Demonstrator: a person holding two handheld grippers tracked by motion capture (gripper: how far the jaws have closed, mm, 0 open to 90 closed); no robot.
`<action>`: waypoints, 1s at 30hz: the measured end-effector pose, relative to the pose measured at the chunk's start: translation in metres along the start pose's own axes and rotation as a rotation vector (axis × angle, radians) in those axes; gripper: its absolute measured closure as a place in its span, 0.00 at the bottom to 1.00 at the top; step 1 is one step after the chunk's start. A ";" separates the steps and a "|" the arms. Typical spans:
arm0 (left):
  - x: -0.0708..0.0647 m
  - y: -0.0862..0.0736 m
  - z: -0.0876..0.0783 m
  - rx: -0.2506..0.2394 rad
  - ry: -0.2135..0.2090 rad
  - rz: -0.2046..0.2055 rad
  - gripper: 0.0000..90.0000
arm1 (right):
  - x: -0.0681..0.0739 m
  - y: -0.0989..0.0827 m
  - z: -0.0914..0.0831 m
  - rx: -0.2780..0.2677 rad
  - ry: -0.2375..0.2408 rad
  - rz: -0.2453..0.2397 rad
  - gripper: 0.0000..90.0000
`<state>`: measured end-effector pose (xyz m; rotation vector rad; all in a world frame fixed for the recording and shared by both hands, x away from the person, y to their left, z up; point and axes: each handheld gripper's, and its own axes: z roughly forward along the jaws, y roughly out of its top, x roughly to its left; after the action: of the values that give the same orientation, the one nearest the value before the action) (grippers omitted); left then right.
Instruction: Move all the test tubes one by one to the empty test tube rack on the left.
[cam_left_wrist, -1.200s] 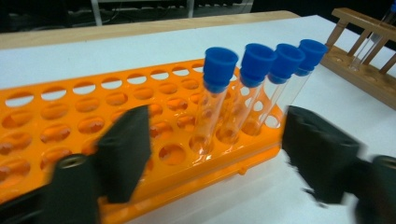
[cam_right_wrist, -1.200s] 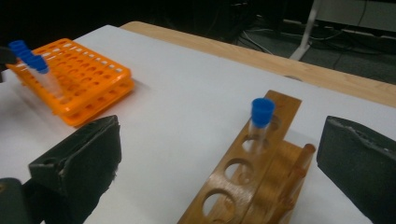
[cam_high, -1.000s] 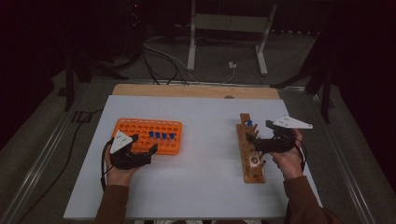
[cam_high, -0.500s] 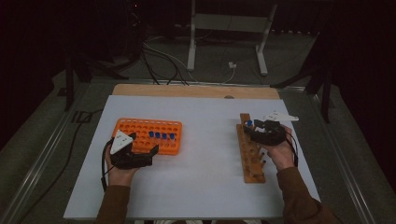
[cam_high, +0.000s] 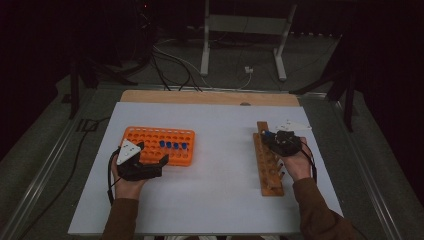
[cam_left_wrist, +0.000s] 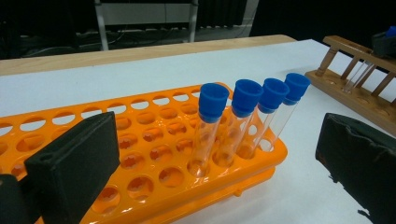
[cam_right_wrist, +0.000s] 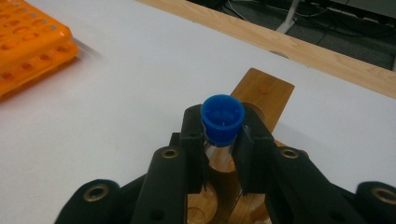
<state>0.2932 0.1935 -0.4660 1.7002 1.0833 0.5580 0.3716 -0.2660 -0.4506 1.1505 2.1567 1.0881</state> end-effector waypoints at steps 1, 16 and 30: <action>0.000 0.000 0.000 -0.001 0.001 -0.001 0.01 | 0.000 0.000 0.000 0.004 -0.001 -0.001 0.84; 0.001 0.000 0.000 -0.007 0.003 -0.010 0.01 | -0.003 0.000 -0.003 0.002 -0.009 0.028 0.86; -0.002 -0.001 0.002 -0.001 -0.006 0.001 0.01 | -0.004 0.017 -0.025 -0.038 -0.004 0.031 0.86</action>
<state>0.2933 0.1906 -0.4669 1.7002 1.0783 0.5538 0.3647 -0.2741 -0.4223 1.1721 2.1120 1.1344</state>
